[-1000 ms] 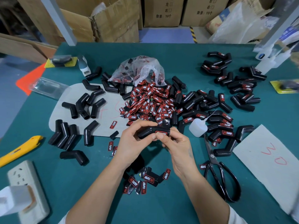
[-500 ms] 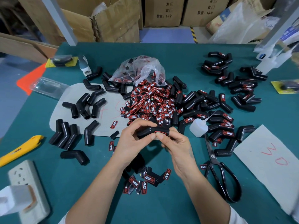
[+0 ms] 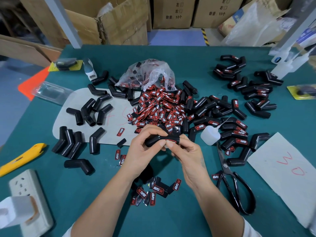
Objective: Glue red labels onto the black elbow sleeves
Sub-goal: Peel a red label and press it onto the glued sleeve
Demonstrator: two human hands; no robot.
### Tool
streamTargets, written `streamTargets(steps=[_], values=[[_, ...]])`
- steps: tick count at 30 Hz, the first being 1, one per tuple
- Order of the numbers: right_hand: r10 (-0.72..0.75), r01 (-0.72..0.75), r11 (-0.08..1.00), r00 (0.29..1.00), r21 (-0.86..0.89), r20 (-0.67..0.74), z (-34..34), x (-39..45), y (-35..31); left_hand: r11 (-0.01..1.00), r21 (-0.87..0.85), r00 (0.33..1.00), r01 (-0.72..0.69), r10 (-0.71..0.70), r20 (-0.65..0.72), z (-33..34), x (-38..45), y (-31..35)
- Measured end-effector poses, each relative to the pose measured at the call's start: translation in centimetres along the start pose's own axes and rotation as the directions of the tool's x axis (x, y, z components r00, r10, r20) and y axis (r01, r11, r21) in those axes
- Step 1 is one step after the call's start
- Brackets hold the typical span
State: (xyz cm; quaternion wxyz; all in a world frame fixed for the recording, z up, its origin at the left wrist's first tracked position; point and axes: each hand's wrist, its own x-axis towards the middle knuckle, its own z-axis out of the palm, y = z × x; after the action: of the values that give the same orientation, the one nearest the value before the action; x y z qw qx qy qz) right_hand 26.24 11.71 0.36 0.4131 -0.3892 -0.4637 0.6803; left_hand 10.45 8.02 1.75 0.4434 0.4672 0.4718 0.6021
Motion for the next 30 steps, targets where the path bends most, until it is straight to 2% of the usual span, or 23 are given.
streamTargets(steps=[19, 30], values=[[-0.008, 0.009, 1.000, 0.998, -0.025, 0.064, -0.16, -0.14, -0.38, 1.000, 0.005, 0.998, -0.012, 0.013, -0.064, -0.16, 0.01, -0.63], [0.018, -0.013, 0.997, 0.998, -0.078, 0.063, -0.20, -0.09, -0.46, 0.995, 0.078, 0.997, -0.067, 0.069, -0.027, -0.45, 0.06, -0.40]])
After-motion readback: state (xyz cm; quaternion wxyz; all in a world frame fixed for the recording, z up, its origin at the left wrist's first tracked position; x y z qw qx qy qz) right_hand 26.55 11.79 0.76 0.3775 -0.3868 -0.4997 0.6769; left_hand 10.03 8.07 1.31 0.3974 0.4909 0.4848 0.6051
